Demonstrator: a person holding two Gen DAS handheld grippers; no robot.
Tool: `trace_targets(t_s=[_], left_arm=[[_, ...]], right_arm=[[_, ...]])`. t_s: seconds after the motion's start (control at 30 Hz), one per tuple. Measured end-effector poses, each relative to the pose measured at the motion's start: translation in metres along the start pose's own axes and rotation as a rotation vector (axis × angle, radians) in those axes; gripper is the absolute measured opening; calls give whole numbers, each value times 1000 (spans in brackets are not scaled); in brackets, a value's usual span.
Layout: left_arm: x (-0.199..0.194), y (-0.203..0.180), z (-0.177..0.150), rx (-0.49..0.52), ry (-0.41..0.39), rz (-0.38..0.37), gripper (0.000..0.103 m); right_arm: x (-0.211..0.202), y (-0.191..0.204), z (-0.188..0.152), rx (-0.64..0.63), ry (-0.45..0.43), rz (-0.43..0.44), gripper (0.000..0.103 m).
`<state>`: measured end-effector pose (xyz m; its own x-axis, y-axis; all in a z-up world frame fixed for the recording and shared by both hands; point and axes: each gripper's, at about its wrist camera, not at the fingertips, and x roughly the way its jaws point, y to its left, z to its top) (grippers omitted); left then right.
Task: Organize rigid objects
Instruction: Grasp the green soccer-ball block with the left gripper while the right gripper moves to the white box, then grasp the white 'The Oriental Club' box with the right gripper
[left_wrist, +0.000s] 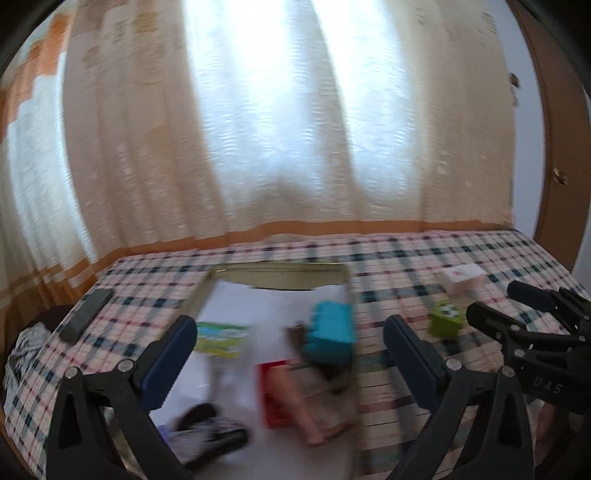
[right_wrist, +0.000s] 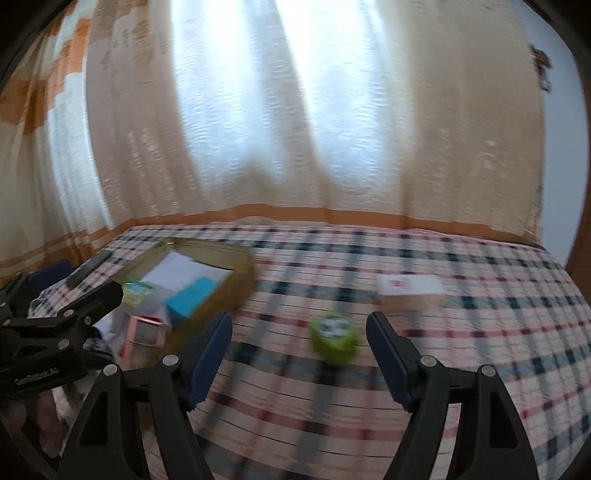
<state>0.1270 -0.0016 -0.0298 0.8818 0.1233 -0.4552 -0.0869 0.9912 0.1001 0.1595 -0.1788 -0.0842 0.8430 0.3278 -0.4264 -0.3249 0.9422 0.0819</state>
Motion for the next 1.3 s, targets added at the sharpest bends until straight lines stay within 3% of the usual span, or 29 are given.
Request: trace_targets(t_s=[0.13, 0.27, 0.6, 0.67, 0.77, 0.8, 0.83, 0.93, 1.3], left_arm=[[13, -46, 7, 71, 23, -39, 102], [38, -86, 5, 104, 103, -94, 102], [97, -148, 2, 197, 224, -89, 102], [111, -153, -1, 202, 256, -105, 98], [125, -155, -3, 197, 303, -147, 71], [129, -154, -3, 185, 318, -175, 53], [132, -154, -3, 184, 329, -186, 46], [139, -149, -1, 151, 332, -195, 45], [164, -126, 16, 93, 285, -84, 45]], right_arm=[[-8, -39, -4, 40, 7, -74, 77], [-12, -71, -8, 81, 27, -133, 78], [0, -116, -14, 113, 107, -191, 78], [2, -120, -12, 111, 117, -192, 78], [7, -123, -9, 108, 127, -198, 78], [9, -124, -8, 107, 132, -199, 78], [11, -125, -7, 107, 136, -200, 78], [20, -125, -3, 102, 157, -203, 78], [86, -107, 37, 74, 220, -167, 78]])
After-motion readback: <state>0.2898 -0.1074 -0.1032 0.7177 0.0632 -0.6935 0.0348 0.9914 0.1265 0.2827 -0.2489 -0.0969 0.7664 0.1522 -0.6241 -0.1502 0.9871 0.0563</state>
